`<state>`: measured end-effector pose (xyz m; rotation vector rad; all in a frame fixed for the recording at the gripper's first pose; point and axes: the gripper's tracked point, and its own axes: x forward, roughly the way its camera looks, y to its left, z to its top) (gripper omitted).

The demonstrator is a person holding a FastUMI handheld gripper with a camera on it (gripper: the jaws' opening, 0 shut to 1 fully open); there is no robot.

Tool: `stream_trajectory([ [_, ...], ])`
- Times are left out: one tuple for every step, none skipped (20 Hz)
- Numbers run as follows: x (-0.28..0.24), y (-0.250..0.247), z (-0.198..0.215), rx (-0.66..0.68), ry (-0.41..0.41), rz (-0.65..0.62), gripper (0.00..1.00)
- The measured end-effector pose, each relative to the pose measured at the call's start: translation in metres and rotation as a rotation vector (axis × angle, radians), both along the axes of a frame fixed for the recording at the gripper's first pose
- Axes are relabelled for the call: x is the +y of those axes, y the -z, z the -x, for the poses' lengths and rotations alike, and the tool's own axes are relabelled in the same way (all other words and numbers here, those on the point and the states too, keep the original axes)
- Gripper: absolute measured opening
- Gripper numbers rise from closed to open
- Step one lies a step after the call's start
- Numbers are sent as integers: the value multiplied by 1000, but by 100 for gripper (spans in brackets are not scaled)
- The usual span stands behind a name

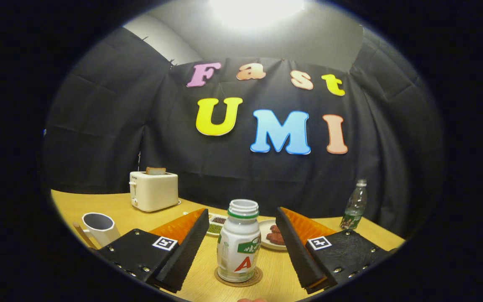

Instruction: Take the bottle from table, then pour the juice into the cup, finally place the bottle on the coaster

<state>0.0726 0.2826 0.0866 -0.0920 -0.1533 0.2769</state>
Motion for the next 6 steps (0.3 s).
stream_trajectory([
  [1,-11,9,-18,2,2,97],
  [3,-18,18,-27,0,2,97],
  [6,-28,28,-34,-6,-5,97],
  [8,-37,36,-43,-15,-12,97],
  [8,-45,44,-47,-21,-21,97],
  [6,-53,51,-47,-27,-33,97],
])
